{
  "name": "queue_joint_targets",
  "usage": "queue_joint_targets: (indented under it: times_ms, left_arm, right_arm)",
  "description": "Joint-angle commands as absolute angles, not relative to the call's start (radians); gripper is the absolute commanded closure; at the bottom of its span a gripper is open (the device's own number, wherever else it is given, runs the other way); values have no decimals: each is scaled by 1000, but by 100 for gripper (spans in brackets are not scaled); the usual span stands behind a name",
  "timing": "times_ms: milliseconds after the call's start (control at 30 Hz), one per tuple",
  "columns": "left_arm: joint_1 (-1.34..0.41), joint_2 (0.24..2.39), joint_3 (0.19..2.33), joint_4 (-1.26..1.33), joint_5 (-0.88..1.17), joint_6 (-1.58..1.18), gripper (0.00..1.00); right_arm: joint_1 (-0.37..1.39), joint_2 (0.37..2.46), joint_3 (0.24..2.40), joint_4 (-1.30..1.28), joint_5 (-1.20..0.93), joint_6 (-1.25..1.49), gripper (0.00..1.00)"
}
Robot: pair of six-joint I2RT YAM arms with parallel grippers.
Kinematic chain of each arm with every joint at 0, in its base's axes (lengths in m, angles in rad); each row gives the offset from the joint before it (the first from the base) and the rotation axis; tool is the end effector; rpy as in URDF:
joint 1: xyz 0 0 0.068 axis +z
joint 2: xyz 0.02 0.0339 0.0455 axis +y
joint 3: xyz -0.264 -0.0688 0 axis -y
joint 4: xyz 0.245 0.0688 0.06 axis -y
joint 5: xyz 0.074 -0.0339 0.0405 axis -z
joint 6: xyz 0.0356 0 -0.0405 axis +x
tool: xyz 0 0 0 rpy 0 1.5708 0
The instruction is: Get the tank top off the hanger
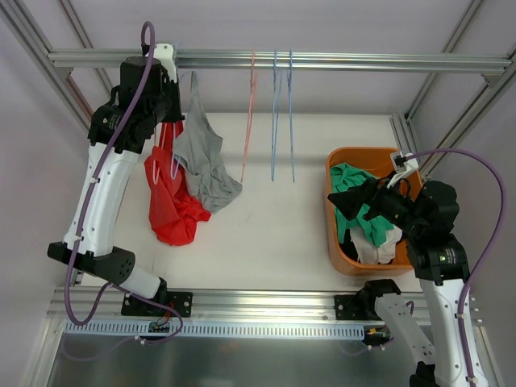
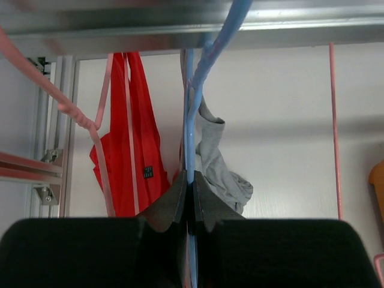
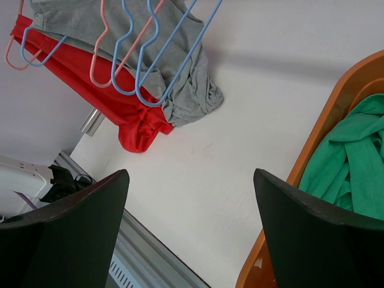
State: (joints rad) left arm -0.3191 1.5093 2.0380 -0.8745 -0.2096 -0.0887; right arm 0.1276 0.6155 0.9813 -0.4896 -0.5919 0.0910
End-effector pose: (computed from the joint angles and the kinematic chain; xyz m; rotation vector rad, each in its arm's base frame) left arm 0.2753 -0.0831 0.5155 0.0791 1.9078 -0.0748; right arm 0.1111 0.0343 0.3968 -0.4768 1.6497 0.6623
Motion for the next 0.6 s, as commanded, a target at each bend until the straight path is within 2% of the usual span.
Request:
queue_joint_targets:
  times_ms: [0, 300, 567]
  left_arm:
    - [-311, 1499, 2118, -857, -175, -84, 100]
    - [-311, 1447, 2138, -857, -75, -152, 100]
    - [-316, 1235, 1841, -854, 84, -245, 100]
  right_arm:
    - [123, 617, 979, -440, -618, 110, 11]
    - [123, 609, 982, -440, -624, 112, 11]
    - [124, 598, 979, -414, -735, 112, 11]
